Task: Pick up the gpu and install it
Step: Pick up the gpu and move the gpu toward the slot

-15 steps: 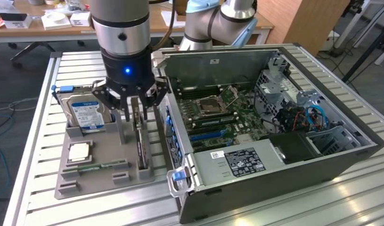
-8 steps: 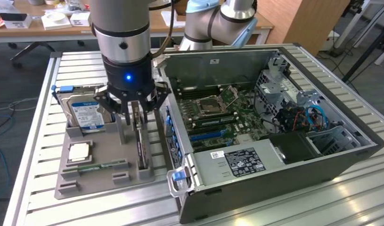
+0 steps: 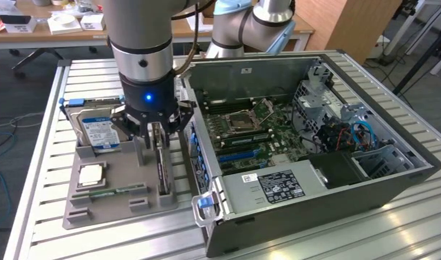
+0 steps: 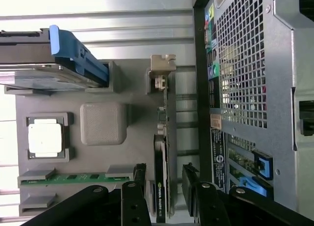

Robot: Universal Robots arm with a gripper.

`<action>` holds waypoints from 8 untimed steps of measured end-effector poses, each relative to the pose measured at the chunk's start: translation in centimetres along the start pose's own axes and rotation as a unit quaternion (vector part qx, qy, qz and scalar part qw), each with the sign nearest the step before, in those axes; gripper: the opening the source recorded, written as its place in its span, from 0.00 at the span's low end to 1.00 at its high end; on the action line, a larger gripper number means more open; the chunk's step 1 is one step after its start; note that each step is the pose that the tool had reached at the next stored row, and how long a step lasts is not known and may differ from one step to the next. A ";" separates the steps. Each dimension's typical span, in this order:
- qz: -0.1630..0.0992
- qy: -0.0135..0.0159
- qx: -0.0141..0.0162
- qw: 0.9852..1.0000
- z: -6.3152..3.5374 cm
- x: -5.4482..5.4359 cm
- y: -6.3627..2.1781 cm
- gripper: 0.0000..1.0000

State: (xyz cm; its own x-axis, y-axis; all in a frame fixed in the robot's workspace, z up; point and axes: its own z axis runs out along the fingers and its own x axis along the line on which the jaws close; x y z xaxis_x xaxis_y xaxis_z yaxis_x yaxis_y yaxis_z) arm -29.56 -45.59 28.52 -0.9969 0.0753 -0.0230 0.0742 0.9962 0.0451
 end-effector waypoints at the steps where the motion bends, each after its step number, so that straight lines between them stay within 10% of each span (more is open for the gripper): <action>1: 0.000 0.000 0.000 1.000 0.18 0.0 -0.01 0.43; 8: 0.000 0.000 0.000 1.000 1.46 0.0 -0.07 0.43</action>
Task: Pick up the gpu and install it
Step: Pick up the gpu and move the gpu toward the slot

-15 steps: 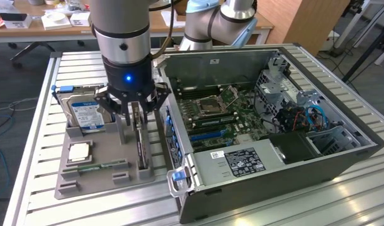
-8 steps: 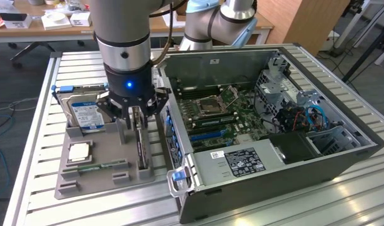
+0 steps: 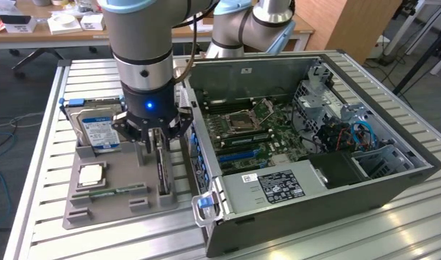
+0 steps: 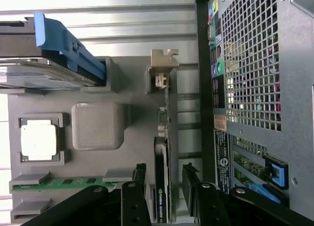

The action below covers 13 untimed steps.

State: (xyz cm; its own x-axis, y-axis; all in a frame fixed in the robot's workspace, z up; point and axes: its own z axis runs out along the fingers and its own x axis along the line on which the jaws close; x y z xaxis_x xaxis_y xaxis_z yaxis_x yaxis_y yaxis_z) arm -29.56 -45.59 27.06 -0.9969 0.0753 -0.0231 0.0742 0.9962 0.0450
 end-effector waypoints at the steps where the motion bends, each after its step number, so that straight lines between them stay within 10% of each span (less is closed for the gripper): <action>1: 0.000 0.000 0.000 1.000 0.17 0.0 -0.01 0.43; 13: 0.000 0.000 0.000 1.000 1.63 0.0 -0.07 0.43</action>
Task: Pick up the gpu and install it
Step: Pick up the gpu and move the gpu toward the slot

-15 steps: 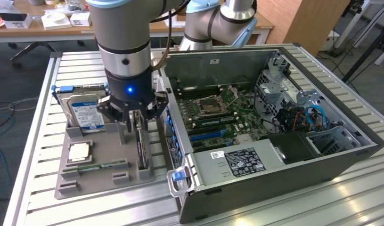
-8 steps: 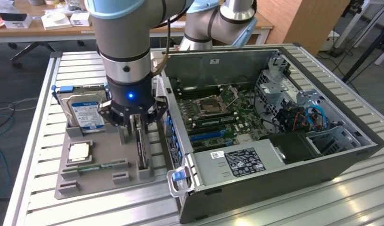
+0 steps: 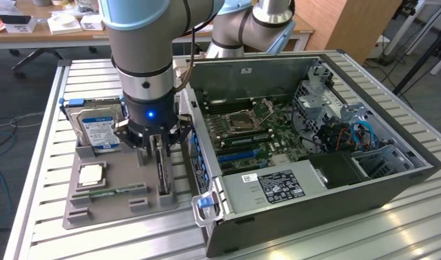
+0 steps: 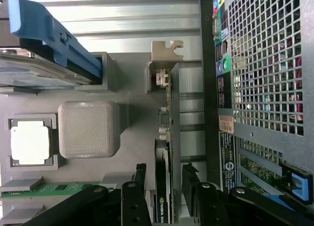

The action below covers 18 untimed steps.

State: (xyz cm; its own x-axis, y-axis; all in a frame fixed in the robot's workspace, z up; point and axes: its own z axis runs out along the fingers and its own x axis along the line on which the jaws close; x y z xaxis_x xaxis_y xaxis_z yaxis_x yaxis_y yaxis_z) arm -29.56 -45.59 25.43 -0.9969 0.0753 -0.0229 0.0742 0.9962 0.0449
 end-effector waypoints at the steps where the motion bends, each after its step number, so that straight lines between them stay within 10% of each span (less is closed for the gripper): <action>1: 0.000 0.000 0.000 1.000 0.00 0.0 0.00 0.43; 18: 0.000 0.000 0.000 1.000 1.05 0.0 -0.38 0.43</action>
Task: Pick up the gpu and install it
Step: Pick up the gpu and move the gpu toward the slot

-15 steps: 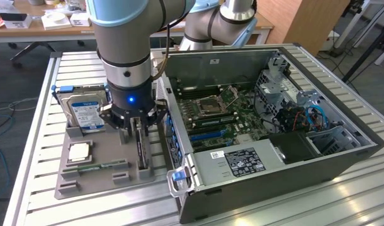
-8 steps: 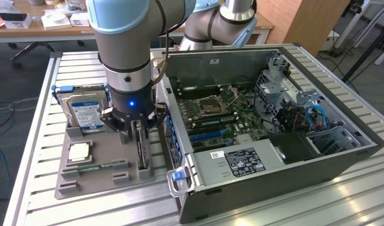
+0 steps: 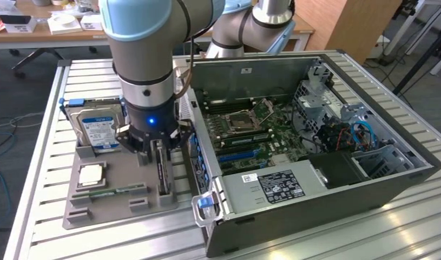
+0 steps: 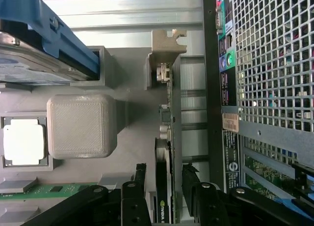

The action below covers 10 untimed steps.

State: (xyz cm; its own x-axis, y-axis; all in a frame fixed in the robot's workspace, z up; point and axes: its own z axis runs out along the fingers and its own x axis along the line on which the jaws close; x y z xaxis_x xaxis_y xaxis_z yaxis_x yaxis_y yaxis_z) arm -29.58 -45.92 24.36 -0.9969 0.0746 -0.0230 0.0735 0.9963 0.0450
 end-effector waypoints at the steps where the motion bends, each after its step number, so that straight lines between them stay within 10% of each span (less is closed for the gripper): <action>1: 0.000 0.000 0.000 1.000 0.00 0.0 -0.08 0.43; 10: 0.000 0.000 0.000 1.000 0.25 0.0 -0.19 0.43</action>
State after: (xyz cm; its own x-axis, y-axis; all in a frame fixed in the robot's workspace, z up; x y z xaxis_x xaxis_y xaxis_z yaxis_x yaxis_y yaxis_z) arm -29.58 -46.10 24.10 -0.9970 0.0743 -0.0232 0.0732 0.9963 0.0452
